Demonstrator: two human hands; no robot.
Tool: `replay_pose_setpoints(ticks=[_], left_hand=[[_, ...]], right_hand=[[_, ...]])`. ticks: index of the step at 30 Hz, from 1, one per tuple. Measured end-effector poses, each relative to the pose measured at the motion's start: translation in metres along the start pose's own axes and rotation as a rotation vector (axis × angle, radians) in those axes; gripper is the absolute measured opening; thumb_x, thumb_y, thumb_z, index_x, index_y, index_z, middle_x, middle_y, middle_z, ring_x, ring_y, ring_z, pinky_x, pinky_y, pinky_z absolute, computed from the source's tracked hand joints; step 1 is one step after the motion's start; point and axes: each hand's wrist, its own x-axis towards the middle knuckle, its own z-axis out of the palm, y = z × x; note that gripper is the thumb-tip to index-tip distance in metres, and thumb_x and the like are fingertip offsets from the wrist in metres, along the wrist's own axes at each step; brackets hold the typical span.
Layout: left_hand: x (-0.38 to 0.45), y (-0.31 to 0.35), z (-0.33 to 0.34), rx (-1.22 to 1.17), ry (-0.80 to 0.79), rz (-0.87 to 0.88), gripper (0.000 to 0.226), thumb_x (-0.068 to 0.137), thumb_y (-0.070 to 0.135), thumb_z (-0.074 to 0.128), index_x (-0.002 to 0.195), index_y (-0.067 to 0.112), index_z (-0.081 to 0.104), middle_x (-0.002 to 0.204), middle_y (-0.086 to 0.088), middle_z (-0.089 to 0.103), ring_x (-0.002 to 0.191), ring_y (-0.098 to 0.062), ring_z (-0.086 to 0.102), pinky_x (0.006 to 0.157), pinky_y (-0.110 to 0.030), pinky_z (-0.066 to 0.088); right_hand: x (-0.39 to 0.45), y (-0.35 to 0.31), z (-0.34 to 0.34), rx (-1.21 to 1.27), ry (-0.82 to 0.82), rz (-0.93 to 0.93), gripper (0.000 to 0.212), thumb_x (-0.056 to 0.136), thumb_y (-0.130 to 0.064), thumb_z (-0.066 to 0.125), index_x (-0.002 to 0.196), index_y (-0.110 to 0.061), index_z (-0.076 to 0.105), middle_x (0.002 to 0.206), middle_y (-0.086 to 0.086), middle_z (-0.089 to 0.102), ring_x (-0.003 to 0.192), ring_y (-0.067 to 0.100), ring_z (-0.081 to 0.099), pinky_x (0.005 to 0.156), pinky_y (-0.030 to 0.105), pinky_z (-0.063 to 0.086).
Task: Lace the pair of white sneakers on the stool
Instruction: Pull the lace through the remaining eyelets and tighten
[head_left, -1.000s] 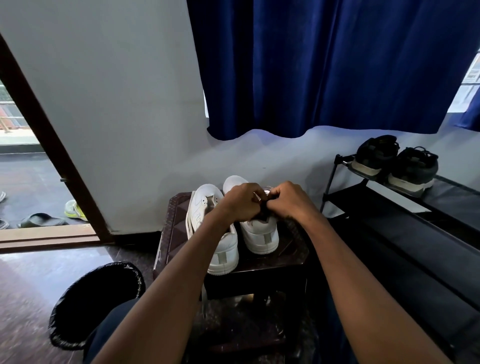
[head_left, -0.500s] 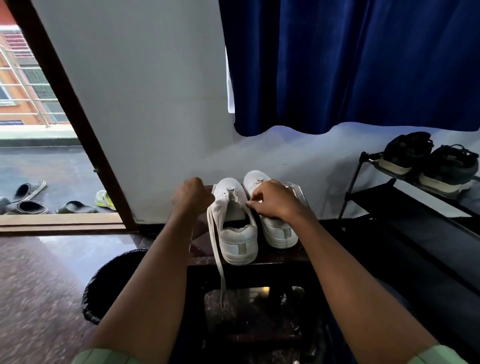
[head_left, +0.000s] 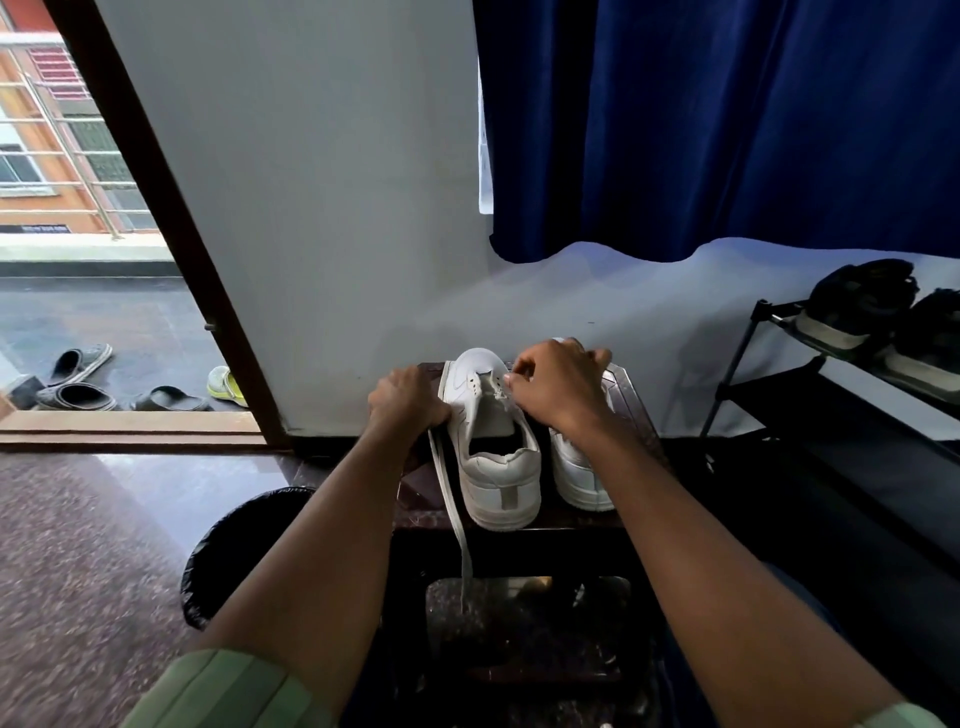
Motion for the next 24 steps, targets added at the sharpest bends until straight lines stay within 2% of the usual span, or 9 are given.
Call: replay_pose_setpoints(ticks=[2, 4, 7, 10, 13, 16, 19, 21, 24], left_hand=[[0.002, -0.001, -0.003, 0.020, -0.061, 0.028, 0.038, 0.076, 0.035, 0.070, 0.105, 0.011, 0.068, 0.118, -0.017, 0.069, 0.110, -0.037, 0.067, 0.090, -0.041, 0.056], [0.008, -0.001, -0.011, -0.026, -0.143, 0.118, 0.025, 0.079, 0.034, 0.065, 0.089, 0.011, 0.067, 0.111, -0.019, 0.072, 0.101, -0.036, 0.069, 0.083, -0.037, 0.055], [0.017, 0.003, -0.024, -0.205, -0.146, 0.252, 0.016, 0.094, 0.015, 0.054, 0.091, 0.009, 0.069, 0.097, -0.017, 0.073, 0.089, -0.033, 0.068, 0.076, -0.037, 0.052], [0.026, 0.005, -0.033, -0.477, 0.005, 0.287, 0.015, 0.098, 0.013, 0.058, 0.084, 0.014, 0.064, 0.082, -0.014, 0.070, 0.073, -0.026, 0.062, 0.067, -0.037, 0.052], [0.021, 0.014, -0.039, -0.793, -0.118, 0.316, 0.013, 0.100, 0.005, 0.057, 0.089, 0.003, 0.064, 0.071, -0.013, 0.056, 0.057, -0.018, 0.051, 0.053, -0.026, 0.041], [0.014, 0.028, -0.039, -0.908, -0.254, 0.317, 0.016, 0.106, 0.017, 0.055, 0.102, 0.002, 0.061, 0.066, -0.005, 0.048, 0.040, -0.005, 0.044, 0.040, -0.015, 0.034], [0.017, 0.034, -0.037, -0.908, -0.246, 0.267, 0.024, 0.105, 0.021, 0.058, 0.108, -0.001, 0.068, 0.063, -0.002, 0.039, 0.037, -0.003, 0.034, 0.039, -0.013, 0.028], [0.019, 0.035, -0.033, -0.821, -0.213, 0.291, 0.030, 0.105, 0.025, 0.059, 0.108, -0.002, 0.074, 0.061, 0.000, 0.041, 0.042, -0.004, 0.033, 0.042, -0.013, 0.028], [0.019, 0.036, -0.025, -0.668, -0.259, 0.374, 0.028, 0.101, 0.031, 0.064, 0.100, 0.009, 0.081, 0.053, 0.014, 0.050, 0.052, -0.003, 0.041, 0.047, -0.013, 0.034]], right_hand=[[0.008, -0.005, 0.003, 0.110, -0.017, -0.091, 0.014, 0.091, -0.030, 0.070, 0.102, -0.028, 0.078, 0.107, -0.007, 0.075, 0.122, 0.022, 0.053, 0.097, 0.038, 0.027], [0.018, -0.010, 0.007, 0.255, -0.086, -0.216, 0.034, 0.088, -0.016, 0.072, 0.120, -0.028, 0.074, 0.126, -0.006, 0.070, 0.131, 0.021, 0.049, 0.108, 0.036, 0.035], [0.033, -0.018, 0.016, 0.442, -0.228, -0.333, 0.055, 0.090, -0.010, 0.071, 0.141, -0.027, 0.062, 0.143, -0.006, 0.062, 0.130, 0.017, 0.052, 0.109, 0.027, 0.040], [0.045, -0.024, 0.026, 0.659, -0.360, -0.319, 0.046, 0.101, -0.021, 0.066, 0.146, -0.018, 0.057, 0.138, 0.001, 0.066, 0.116, 0.012, 0.064, 0.098, 0.028, 0.052], [0.053, -0.022, 0.021, 0.927, -0.370, -0.173, 0.029, 0.104, -0.020, 0.062, 0.130, -0.008, 0.066, 0.103, 0.001, 0.075, 0.086, 0.005, 0.069, 0.077, 0.023, 0.055], [0.062, -0.006, 0.007, 0.812, -0.171, -0.088, 0.016, 0.102, -0.018, 0.063, 0.103, -0.013, 0.078, 0.075, -0.014, 0.072, 0.069, 0.006, 0.060, 0.072, 0.029, 0.050], [0.072, 0.017, -0.003, 0.622, 0.181, 0.084, 0.017, 0.101, -0.021, 0.063, 0.097, -0.017, 0.078, 0.094, -0.006, 0.078, 0.088, 0.014, 0.070, 0.080, 0.031, 0.053], [0.073, 0.033, -0.010, 0.556, 0.407, 0.194, 0.017, 0.103, -0.020, 0.060, 0.099, -0.017, 0.076, 0.101, -0.003, 0.078, 0.094, 0.017, 0.071, 0.075, 0.026, 0.046], [0.073, 0.053, -0.020, 0.501, 0.582, 0.223, 0.018, 0.104, -0.015, 0.058, 0.099, -0.017, 0.075, 0.102, -0.002, 0.077, 0.094, 0.019, 0.071, 0.075, 0.025, 0.047]])
